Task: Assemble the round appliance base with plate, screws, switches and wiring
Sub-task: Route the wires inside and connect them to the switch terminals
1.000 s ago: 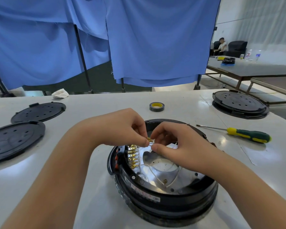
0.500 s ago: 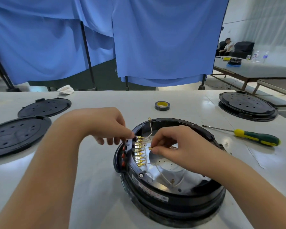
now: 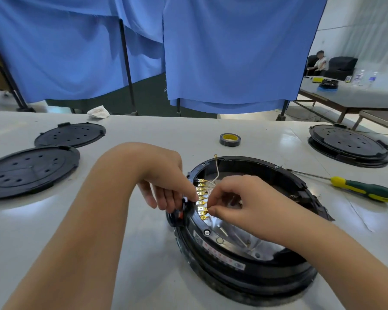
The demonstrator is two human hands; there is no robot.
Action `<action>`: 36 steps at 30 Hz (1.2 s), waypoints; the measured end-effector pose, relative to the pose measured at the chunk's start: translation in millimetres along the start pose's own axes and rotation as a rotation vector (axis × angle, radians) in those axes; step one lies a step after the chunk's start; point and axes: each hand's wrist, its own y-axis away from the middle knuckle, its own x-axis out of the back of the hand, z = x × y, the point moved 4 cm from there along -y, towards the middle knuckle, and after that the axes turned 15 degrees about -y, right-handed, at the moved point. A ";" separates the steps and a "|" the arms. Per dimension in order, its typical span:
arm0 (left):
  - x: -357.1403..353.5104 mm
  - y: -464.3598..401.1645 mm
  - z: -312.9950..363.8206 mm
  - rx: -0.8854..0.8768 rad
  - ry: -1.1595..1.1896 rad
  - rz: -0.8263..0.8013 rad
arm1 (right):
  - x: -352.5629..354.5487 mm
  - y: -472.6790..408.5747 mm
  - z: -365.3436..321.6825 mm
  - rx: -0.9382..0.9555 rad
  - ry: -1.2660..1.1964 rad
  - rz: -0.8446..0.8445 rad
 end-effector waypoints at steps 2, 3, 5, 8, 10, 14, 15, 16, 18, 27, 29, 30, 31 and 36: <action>-0.8 -0.2 0.9 0.012 0.000 -0.007 | -1.4 -0.3 -0.6 0.000 0.003 0.005; -1.7 -0.7 1.8 0.020 -0.001 -0.014 | -1.8 -0.5 -1.2 0.000 -0.004 0.007; -4.2 -1.5 3.6 0.038 -0.006 -0.036 | -1.9 -1.0 -2.0 -0.001 -0.025 0.016; -6.8 -1.9 4.7 0.054 -0.009 -0.058 | -2.7 -0.6 -2.5 -0.006 -0.047 0.021; -6.8 -2.0 4.9 0.051 -0.010 -0.062 | -2.8 0.0 -2.6 -0.012 -0.052 0.023; -6.4 -2.5 3.9 0.040 -0.007 -0.063 | -2.9 0.7 -3.8 -0.017 -0.057 0.023; -6.4 -2.8 3.5 0.036 -0.005 -0.065 | -3.3 0.8 -4.4 -0.017 -0.057 0.022; -6.4 -3.1 3.0 0.032 -0.001 -0.066 | -4.0 0.6 -5.1 -0.016 -0.056 0.021; -6.3 -3.6 2.2 0.026 0.007 -0.068 | -5.9 0.0 -6.4 -0.015 -0.045 0.019; -6.6 -3.6 2.3 0.022 0.017 -0.066 | -3.0 0.7 -3.7 -0.033 -0.059 0.039; -6.3 -3.4 2.4 0.022 0.020 -0.067 | -1.6 1.0 -3.2 -0.036 -0.089 0.052; -6.1 -3.3 2.5 0.022 0.021 -0.067 | -1.6 1.2 -3.3 -0.036 -0.096 0.052; -6.1 -3.1 2.4 0.021 0.021 -0.068 | -1.7 1.4 -3.3 -0.037 -0.098 0.050; -6.2 -3.7 2.6 0.021 0.017 -0.066 | -2.7 2.1 -4.1 -0.044 -0.096 0.048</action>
